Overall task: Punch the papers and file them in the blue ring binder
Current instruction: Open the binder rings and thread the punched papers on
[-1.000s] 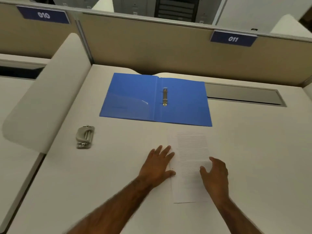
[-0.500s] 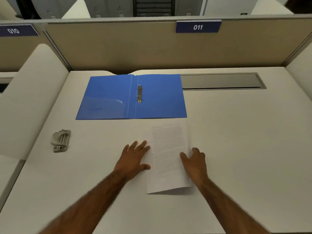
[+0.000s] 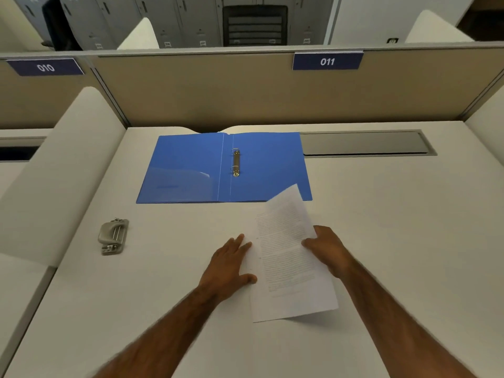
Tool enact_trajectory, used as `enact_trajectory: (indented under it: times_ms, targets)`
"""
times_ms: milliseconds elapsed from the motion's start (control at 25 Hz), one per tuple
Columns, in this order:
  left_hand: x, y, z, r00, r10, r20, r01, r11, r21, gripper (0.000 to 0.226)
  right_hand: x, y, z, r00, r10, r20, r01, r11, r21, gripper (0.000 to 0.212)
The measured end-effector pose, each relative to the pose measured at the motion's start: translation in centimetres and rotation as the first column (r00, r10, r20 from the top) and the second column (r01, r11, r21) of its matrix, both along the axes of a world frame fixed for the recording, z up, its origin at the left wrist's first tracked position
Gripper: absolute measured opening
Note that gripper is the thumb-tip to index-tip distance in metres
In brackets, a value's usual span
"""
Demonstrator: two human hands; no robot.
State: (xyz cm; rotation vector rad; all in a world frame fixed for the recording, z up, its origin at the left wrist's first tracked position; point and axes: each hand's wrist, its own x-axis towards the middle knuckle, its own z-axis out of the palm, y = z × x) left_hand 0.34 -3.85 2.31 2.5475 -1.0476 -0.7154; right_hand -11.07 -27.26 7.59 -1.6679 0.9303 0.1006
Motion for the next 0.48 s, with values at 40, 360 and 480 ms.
enact_trajectory:
  times_ms: [40, 360, 480]
  targets:
    - [0.0, -0.1, 0.4, 0.983, 0.152, -0.106, -0.162, 0.982, -0.097, 0.095, -0.1, -0.1, 0.3, 0.999, -0.012, 0.052, 0.009, 0.999, 0.046, 0.025]
    - [2.7, -1.5, 8.0, 0.614, 0.040, -0.788, -0.614, 0.651, -0.446, 0.036, -0.4, 0.2, 4.5, 0.876, -0.142, 0.460, 0.018, 0.965, 0.263, 0.028]
    - [3.1, -2.5, 9.9, 0.690, 0.084, -0.719, -0.630, 0.558, -0.539, 0.031, -0.1, 0.7, 5.2, 0.855, -0.114, 0.505, 0.060, 0.991, 0.122, 0.019]
